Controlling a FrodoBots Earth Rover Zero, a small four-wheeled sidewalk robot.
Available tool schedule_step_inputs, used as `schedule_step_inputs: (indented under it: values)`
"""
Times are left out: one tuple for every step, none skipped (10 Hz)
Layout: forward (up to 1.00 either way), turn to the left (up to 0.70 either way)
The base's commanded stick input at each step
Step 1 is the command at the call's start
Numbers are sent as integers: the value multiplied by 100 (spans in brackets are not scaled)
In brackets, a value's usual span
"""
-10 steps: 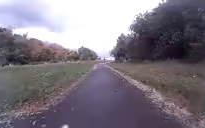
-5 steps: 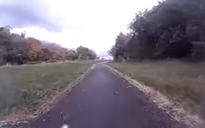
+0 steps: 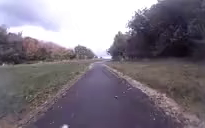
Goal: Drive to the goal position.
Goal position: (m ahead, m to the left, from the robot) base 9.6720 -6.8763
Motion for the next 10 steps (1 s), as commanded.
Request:
schedule_step_inputs:
  values:
    - [60, -15]
    - [60, 0]
    - [60, 0]
    - [60, 0]
    - [60, 0]
    - [60, 0]
    - [60, 0]
    - [60, 0]
    - [60, 0]
    - [60, 0]
